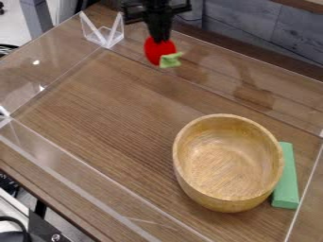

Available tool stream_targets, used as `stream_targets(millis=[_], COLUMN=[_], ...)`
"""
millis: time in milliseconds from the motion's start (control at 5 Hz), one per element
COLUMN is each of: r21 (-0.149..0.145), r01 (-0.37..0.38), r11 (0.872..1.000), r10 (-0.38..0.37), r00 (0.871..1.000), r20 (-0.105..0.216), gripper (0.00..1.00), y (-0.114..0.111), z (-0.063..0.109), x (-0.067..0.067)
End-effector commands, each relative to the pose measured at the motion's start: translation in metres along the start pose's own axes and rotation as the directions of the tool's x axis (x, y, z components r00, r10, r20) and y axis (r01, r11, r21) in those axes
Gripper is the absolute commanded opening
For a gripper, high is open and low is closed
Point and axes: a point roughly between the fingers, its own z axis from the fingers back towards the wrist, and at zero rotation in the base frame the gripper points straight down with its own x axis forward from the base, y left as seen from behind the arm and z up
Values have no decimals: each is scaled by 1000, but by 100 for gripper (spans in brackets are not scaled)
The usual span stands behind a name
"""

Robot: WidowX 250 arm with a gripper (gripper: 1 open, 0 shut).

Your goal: Move the red fruit to the left

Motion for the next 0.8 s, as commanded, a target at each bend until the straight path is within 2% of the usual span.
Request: stream_targets(millis=[0,200,400,600], r21=[-52,-53,-71,-88], r01=[42,86,67,96], r11=[998,995,995,991], r10=[-37,-81,-62,-91], r00=[996,993,995,994], r20=[83,84,73,65], gripper=[0,0,0,0], y=[-5,-7,16,36], z=[16,-2,14,25], x=[-1,-2,10,24])
